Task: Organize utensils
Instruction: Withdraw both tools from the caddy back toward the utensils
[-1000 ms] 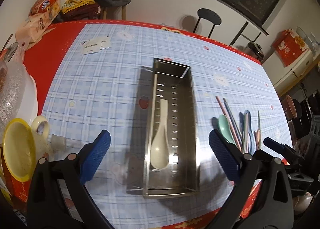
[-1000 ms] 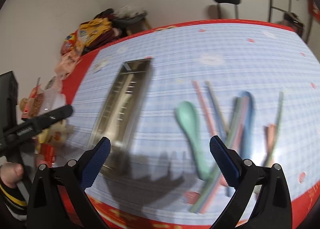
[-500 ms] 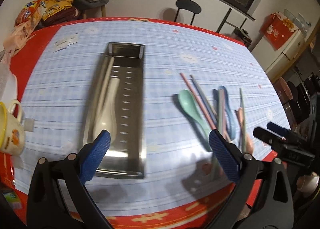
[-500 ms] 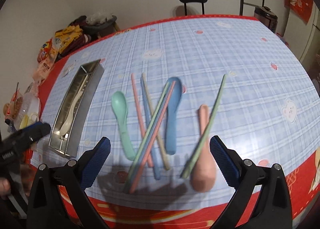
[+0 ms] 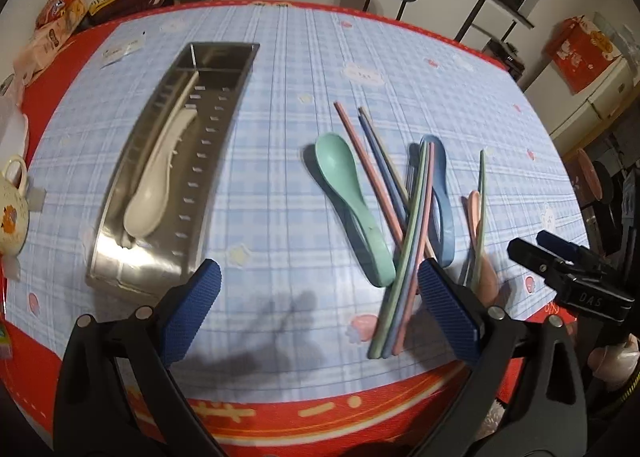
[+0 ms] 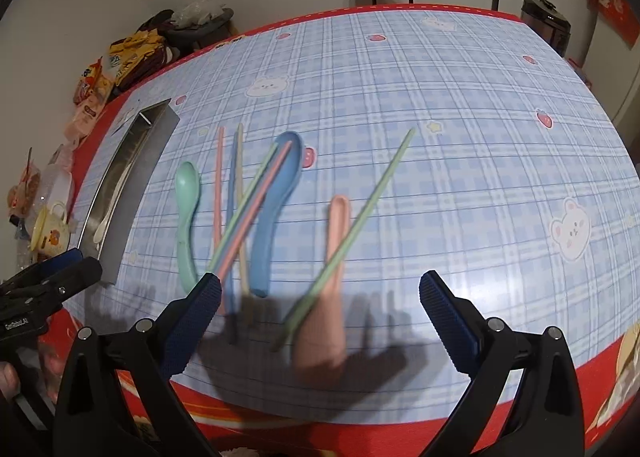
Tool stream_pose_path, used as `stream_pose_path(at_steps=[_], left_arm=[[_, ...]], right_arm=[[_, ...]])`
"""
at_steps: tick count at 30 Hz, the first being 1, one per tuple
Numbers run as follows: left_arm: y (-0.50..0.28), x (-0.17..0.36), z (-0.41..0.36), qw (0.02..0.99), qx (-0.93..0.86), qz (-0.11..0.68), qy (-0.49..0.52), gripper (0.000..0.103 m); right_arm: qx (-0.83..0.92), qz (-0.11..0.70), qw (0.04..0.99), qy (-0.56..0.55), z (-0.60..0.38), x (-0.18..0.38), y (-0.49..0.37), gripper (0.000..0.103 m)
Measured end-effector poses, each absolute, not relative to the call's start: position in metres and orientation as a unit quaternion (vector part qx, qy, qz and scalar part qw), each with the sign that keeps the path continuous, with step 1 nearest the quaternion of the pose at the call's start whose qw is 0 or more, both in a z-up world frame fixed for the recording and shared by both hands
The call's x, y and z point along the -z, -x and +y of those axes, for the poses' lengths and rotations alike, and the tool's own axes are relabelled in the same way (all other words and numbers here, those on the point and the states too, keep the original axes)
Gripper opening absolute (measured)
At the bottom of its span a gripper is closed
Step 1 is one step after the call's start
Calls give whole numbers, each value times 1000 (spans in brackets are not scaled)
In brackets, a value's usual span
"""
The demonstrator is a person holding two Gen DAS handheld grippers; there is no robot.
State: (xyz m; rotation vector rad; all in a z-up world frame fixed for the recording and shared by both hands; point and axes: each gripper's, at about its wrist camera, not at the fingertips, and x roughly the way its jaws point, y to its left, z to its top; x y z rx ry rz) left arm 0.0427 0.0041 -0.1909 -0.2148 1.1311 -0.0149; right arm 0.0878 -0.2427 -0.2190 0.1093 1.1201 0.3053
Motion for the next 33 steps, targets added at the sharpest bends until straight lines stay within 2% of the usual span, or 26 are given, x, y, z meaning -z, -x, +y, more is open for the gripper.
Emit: stream_pose_path(at_steps=[3, 11, 15, 17, 19, 28, 33], left_arm=[[-44, 196, -1, 831, -7, 544, 114, 97], [-37, 212, -20, 825, -30, 552, 115, 97], [-42, 207, -16, 831, -39, 540, 131, 97], [-45, 209, -17, 833, -43, 537, 124, 97], [-51, 217, -21, 829, -42, 546, 114, 97], [-77, 240, -23, 823, -55, 557, 98, 97], [-91, 252, -11, 815, -53, 557, 149, 97]], right_arm=[[-152, 538, 827, -60, -257, 226, -93, 96], [-203, 540, 814, -60, -274, 238, -102, 78], [-212, 543, 810, -57, -279, 235, -105, 73], [-220, 546, 807, -55, -281, 238, -106, 64], [-226, 553, 800, -62, -284, 244, -105, 61], [-222, 555, 799, -69, -294, 246, -108, 60], [-215, 558, 798, -67, -298, 247, -110, 61]])
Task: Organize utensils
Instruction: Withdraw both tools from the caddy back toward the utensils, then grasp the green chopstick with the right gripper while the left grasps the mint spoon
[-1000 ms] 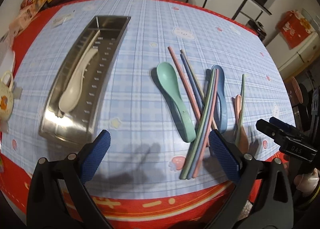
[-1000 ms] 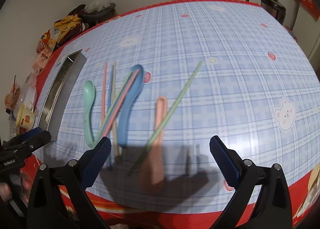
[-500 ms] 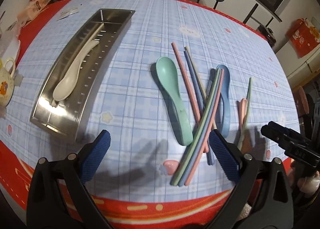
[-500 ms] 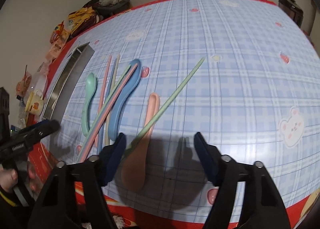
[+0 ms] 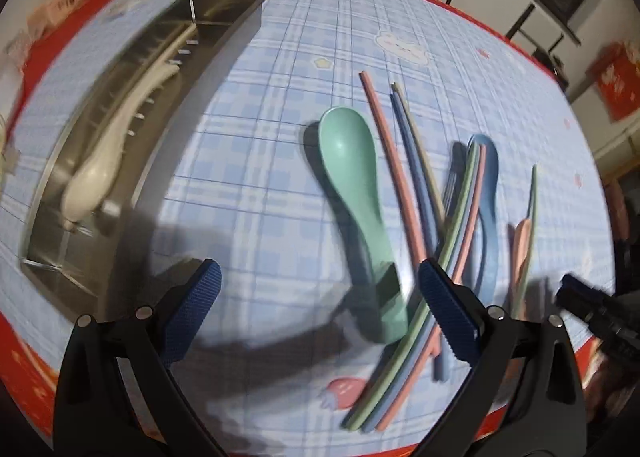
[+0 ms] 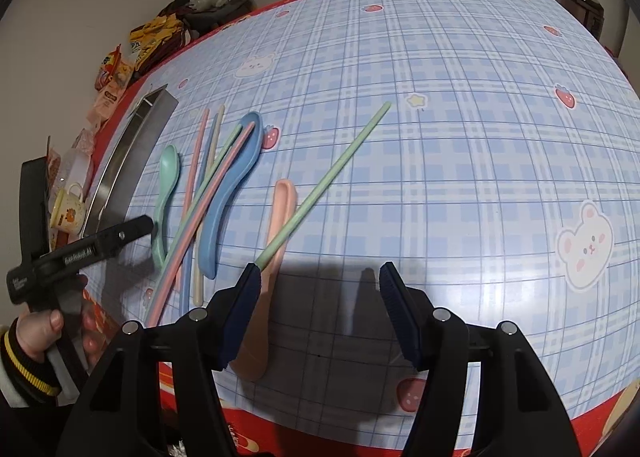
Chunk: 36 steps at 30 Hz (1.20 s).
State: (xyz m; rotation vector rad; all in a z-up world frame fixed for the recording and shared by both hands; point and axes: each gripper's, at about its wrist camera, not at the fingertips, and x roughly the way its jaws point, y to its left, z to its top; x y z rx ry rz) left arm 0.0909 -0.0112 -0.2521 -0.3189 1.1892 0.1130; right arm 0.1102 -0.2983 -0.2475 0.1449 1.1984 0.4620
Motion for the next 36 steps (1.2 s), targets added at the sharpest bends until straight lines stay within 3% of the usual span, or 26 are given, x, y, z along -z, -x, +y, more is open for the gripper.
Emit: stream_pose_path(at_steps=[11, 18, 26, 31, 34, 36], left_arm=[[-110, 260, -9, 816, -52, 552, 163, 97], [-118, 266, -28, 816, -71, 567, 86, 97], [-119, 268, -29, 817, -62, 568, 75, 97], [-117, 268, -29, 819, -54, 568, 66, 98], [-118, 268, -29, 817, -51, 570, 66, 97], [-118, 267, -27, 816, -48, 571, 71, 97]], right_arm=[[-215, 566, 794, -62, -291, 253, -112, 61], [-224, 567, 789, -68, -288, 256, -118, 60], [-253, 576, 772, -93, -271, 259, -144, 41], [-257, 588, 763, -78, -251, 265, -147, 37], [-250, 594, 762, -65, -245, 267, -148, 18], [-247, 596, 761, -74, -248, 269, -149, 15]])
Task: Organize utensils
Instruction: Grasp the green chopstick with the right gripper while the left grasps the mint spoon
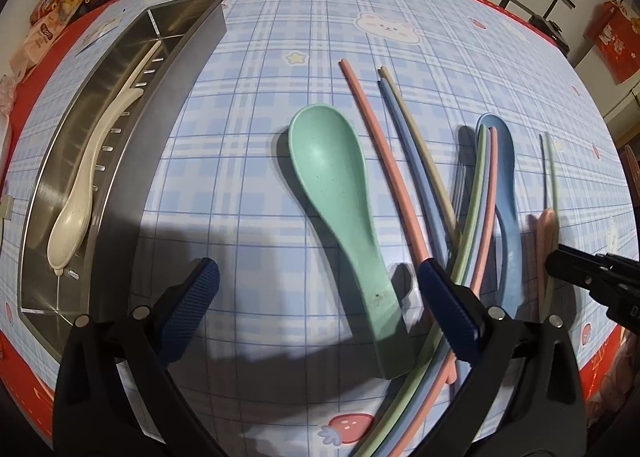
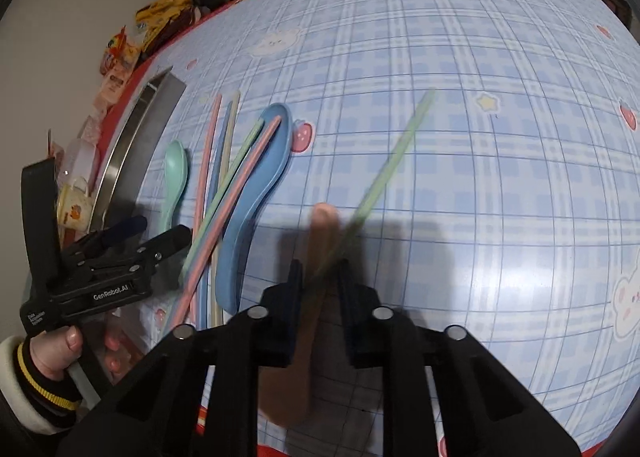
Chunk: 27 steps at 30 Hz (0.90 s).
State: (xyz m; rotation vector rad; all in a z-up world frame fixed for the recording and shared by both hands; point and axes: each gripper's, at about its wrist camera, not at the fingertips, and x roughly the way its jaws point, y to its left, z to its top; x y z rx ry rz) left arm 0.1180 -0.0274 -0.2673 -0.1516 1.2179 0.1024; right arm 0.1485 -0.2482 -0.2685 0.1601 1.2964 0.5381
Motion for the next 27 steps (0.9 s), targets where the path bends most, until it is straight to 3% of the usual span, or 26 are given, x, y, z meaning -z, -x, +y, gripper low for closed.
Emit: stream_pose_path(at_steps=[5, 9, 11, 16, 21, 24, 27], left_arm=[[-116, 264, -19, 811, -39, 575, 99, 95], [-109, 258, -17, 805, -30, 581, 117, 81], [-107, 258, -15, 805, -21, 580, 125, 81], [-107, 259, -13, 805, -11, 573, 150, 92], [-109, 260, -21, 807, -18, 576, 133, 93], [-110, 259, -21, 806, -27, 578, 125, 86], [-110, 256, -19, 807, -35, 578, 118, 64]], right_arm=[[-243, 596, 758, -108, -260, 270, -145, 7], [-235, 595, 756, -140, -273, 272, -143, 7], [-228, 596, 754, -155, -280, 275, -143, 7], [-229, 597, 751, -165, -282, 277, -144, 7], [-230, 597, 750, -169, -284, 278, -143, 7], [-229, 596, 751, -168, -285, 278, -142, 7], [-229, 595, 751, -170, -286, 278, -141, 7]])
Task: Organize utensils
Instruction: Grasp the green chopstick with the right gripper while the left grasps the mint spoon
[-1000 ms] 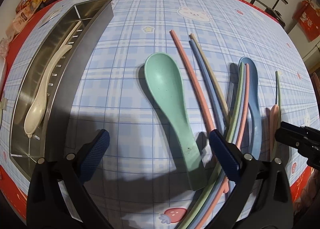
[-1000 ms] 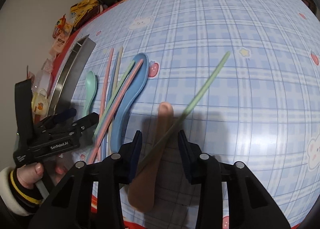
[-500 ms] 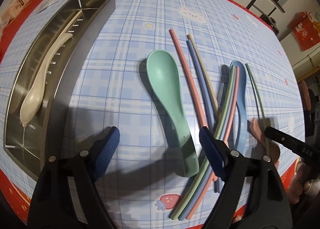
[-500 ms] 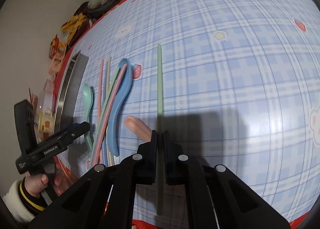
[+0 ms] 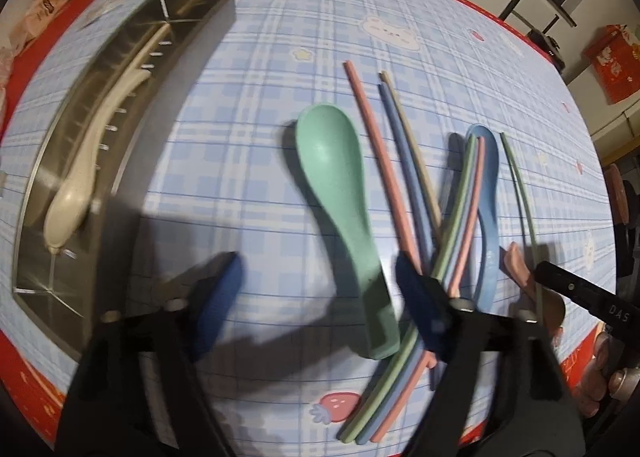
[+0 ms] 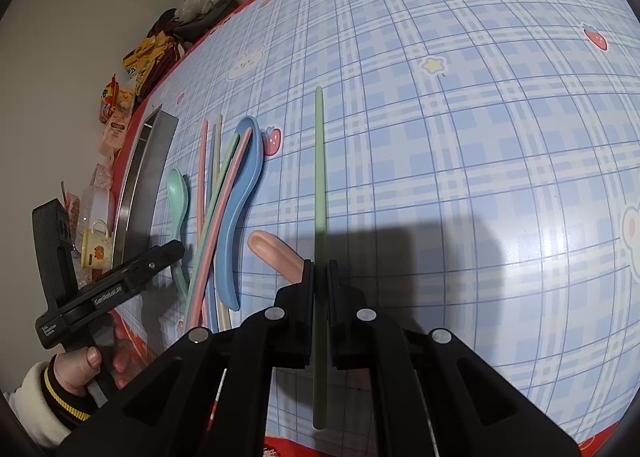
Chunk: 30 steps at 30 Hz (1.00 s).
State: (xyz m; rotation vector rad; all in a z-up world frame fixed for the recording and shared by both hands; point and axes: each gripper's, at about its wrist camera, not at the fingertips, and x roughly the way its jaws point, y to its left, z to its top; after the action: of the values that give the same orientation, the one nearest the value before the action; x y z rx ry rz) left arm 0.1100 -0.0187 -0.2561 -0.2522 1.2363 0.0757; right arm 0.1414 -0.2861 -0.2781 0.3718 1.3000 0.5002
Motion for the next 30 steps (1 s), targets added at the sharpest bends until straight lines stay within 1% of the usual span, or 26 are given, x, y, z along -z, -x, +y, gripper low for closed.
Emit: stream_pose_path(at_steps=[1, 2, 3, 4, 5, 6, 7, 10, 19, 22, 30], left_arm=[[-110, 255, -17, 807, -30, 577, 123, 54], [-111, 254, -17, 806, -26, 578, 127, 51], [-112, 254, -17, 805, -20, 579, 131, 44], [-113, 254, -20, 804, -11, 580, 132, 35], [-114, 254, -22, 803, -7, 581, 129, 31], [-114, 255, -27, 802, -1, 584, 125, 24], [-113, 255, -30, 803, 1, 583, 120, 22], [-111, 256, -37, 803, 14, 583, 120, 18], [-95, 250, -32, 804, 11, 579, 132, 18], [-86, 244, -30, 808, 11, 575, 131, 18], [-71, 228, -29, 819, 8, 560, 123, 18]], right_arm=[[-229, 595, 751, -171, -286, 278, -141, 7], [-229, 595, 751, -171, -287, 278, -141, 7], [-229, 595, 752, -170, -287, 278, -141, 7], [-230, 594, 752, -168, -287, 278, -141, 7], [-230, 594, 753, -165, -286, 278, -141, 7], [-230, 594, 754, -162, -286, 277, -141, 7], [-230, 594, 755, -158, -284, 277, -141, 7], [-232, 593, 759, -140, -278, 274, -141, 7], [-236, 589, 765, -111, -266, 275, -145, 7], [-237, 588, 764, -120, -269, 275, -145, 7], [-259, 551, 777, -162, -283, 256, -137, 7]])
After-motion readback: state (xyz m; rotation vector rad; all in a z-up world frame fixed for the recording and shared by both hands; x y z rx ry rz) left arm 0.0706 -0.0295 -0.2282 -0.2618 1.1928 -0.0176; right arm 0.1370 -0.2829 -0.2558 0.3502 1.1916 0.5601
